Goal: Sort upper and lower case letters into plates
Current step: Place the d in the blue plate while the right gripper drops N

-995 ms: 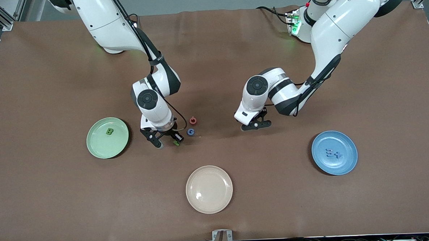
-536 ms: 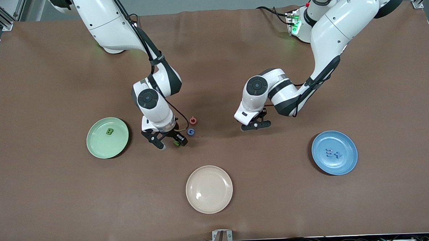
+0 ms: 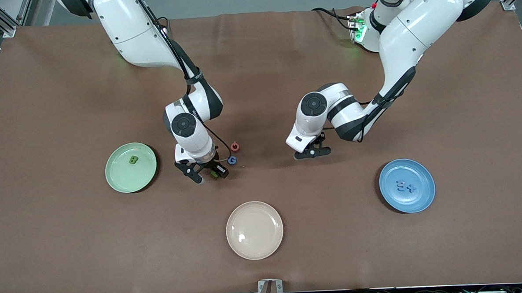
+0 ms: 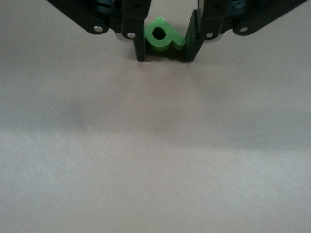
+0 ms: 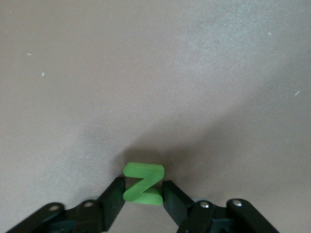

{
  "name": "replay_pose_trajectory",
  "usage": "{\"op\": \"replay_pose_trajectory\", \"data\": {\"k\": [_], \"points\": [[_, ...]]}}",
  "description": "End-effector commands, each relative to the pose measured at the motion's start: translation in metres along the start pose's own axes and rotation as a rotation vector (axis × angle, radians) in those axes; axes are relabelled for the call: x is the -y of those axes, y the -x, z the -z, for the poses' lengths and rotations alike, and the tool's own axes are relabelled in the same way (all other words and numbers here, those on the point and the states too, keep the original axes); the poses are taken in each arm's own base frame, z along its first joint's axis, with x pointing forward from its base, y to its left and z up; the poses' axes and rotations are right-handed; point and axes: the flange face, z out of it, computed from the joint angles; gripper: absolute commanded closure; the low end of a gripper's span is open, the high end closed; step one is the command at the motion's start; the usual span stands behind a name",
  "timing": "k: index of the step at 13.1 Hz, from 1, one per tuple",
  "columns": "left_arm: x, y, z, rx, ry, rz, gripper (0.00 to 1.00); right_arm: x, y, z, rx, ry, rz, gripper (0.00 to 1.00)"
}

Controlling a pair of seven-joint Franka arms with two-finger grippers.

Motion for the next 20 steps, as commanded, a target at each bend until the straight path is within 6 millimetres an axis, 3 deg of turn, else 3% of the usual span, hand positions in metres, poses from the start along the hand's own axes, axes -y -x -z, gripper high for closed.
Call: {"op": "replay_pose_trajectory", "data": {"k": [1,3,5,7,10,11,12,13,15,16,18,19,20], "points": [[0.035,-0.039,0.030,-0.073,-0.005,0.063,0.99,-0.007,-0.006,-0.012,0.006,0.027,0.011,1.00],[0.072,-0.074,0.050,-0.112,-0.006,0.092,1.00,-0.013,-0.024,0.000,0.025,0.063,0.030,1.00],[0.124,-0.108,0.071,-0.143,-0.042,0.075,1.00,-0.031,-0.073,0.045,0.067,0.110,0.091,1.00],[0.193,-0.144,0.080,-0.135,-0.074,0.012,0.99,-0.065,-0.127,0.080,0.125,0.152,0.175,1.00],[0.259,-0.171,0.079,-0.125,-0.083,-0.057,0.99,-0.120,-0.197,0.100,0.169,0.154,0.283,1.00],[0.271,-0.174,0.074,-0.114,-0.084,-0.074,0.98,-0.136,-0.215,0.103,0.173,0.148,0.315,1.00],[0.280,-0.177,0.064,-0.101,-0.074,-0.069,0.93,-0.153,-0.227,0.098,0.181,0.148,0.339,1.00],[0.292,-0.179,0.055,-0.091,-0.071,-0.057,0.72,-0.171,-0.237,0.091,0.183,0.148,0.336,1.00],[0.310,-0.180,0.053,-0.086,-0.077,-0.034,0.03,-0.189,-0.232,0.073,0.187,0.149,0.336,1.00],[0.316,-0.177,0.054,-0.084,-0.081,-0.019,0.00,-0.193,-0.224,0.065,0.198,0.154,0.336,0.99],[0.287,-0.157,0.071,-0.087,-0.081,-0.016,0.00,-0.198,-0.218,0.057,0.220,0.166,0.333,0.94],[0.270,-0.142,0.077,-0.089,-0.082,-0.003,0.00,-0.200,-0.215,0.054,0.231,0.172,0.333,0.84],[0.249,-0.124,0.079,-0.084,-0.082,0.013,0.00,-0.200,-0.214,0.054,0.233,0.174,0.331,0.55]]}}
